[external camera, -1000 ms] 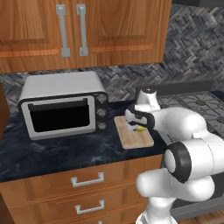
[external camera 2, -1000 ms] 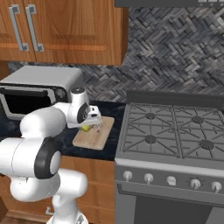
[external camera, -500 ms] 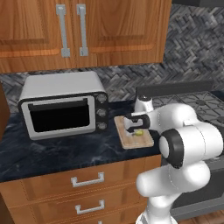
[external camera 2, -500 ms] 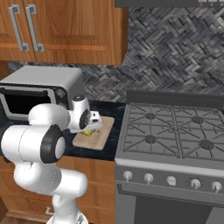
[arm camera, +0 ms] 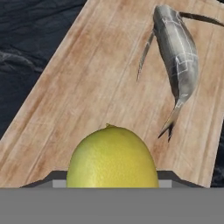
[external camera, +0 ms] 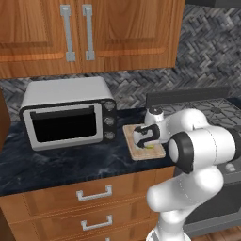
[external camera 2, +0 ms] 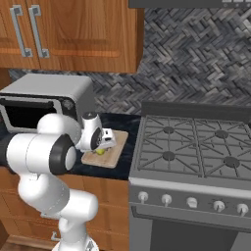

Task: Retrieve a lemon from the fridge and place it on the cutting board with the fish.

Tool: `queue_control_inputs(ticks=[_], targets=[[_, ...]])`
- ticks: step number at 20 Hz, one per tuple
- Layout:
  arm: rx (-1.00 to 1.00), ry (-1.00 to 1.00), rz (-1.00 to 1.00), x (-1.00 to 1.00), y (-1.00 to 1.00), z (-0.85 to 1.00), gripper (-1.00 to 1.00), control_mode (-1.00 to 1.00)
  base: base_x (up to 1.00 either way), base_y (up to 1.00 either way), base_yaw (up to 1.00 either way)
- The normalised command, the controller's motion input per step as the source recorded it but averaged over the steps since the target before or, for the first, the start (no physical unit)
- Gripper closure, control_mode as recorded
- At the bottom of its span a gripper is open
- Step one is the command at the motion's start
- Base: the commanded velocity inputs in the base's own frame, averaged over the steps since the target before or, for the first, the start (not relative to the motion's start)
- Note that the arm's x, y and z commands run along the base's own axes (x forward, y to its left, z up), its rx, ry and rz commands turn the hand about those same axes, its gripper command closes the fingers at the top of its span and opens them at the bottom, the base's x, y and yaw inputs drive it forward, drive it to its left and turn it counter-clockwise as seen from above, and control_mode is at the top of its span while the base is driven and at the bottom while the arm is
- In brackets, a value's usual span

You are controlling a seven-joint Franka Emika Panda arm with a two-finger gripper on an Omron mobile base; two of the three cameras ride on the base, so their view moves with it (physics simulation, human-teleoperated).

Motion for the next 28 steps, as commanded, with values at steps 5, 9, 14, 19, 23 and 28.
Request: queue_control_inputs(ticks=[5,9,14,19,23,28], targets=[[0.00,0.00,0.00,0.06,0.00,-0.03,-1.00,-1.00,0.00,0.00,0.00],[0.00,0.00,0.00,0.05,0.00,0.00,-1.00,-1.00,0.00,0.00,0.00],[0.00,0.00,0.00,0.02,0.00,0.00,-1.00,-1.00,0.00,0.00,0.00],[0.00,0.02,-0.04,-0.05,0.00,0.15,-1.00,-1.00,0.00,0.00,0.00],[0.01,0.00,-0.09,-0.18,0.00,0.89,-1.00,-1.00,0.00,0.00,0.00],[0.00,0.01,0.00,-0.69,0.00,0.81,-1.00,-1.00,0.00,0.00,0.00]])
